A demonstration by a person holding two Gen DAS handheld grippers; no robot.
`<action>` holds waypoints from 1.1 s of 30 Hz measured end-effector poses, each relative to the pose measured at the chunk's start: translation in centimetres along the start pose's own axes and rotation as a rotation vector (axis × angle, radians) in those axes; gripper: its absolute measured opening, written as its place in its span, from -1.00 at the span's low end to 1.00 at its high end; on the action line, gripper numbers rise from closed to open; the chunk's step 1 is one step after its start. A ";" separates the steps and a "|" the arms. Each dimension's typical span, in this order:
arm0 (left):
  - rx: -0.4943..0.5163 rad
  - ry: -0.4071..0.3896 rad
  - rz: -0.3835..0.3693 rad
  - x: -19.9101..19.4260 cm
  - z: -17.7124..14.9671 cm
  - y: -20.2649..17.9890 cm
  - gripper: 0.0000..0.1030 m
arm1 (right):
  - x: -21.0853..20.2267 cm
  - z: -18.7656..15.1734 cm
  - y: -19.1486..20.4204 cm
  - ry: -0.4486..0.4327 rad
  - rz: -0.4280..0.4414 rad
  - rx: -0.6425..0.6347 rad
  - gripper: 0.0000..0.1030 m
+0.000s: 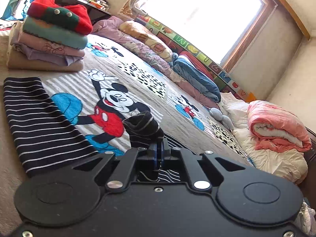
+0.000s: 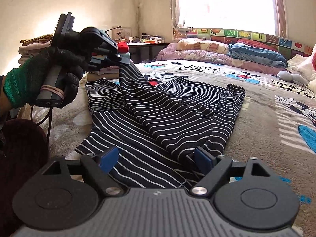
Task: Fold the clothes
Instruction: 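Grasp a striped garment edge with the left gripper and lift it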
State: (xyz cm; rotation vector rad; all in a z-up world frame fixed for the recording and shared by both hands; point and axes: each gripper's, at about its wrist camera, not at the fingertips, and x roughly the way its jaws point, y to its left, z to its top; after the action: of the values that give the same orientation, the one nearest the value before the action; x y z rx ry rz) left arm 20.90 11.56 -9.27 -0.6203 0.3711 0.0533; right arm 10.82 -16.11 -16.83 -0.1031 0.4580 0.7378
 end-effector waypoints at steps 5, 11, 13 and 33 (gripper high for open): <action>0.020 0.032 -0.058 2.6 1.4 -3.7 -0.99 | 0.3 0.0 -0.5 0.015 0.004 0.023 0.61; 0.051 0.079 -0.098 6.3 2.6 -8.1 -0.99 | 0.6 -0.2 -1.2 0.024 0.021 0.061 0.63; 0.054 0.096 -0.107 7.5 2.6 -9.2 -0.99 | 0.6 -0.2 -1.5 0.022 0.033 0.078 0.63; 0.133 0.269 0.006 20.1 -0.4 -14.7 -0.99 | 0.3 -0.6 -4.5 -0.009 0.148 0.253 0.64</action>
State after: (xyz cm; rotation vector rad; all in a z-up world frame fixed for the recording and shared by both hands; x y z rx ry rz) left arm 41.86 -1.93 -8.53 -0.4952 0.6320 -0.0493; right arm 13.75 -19.40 -17.78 0.1730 0.5508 0.8188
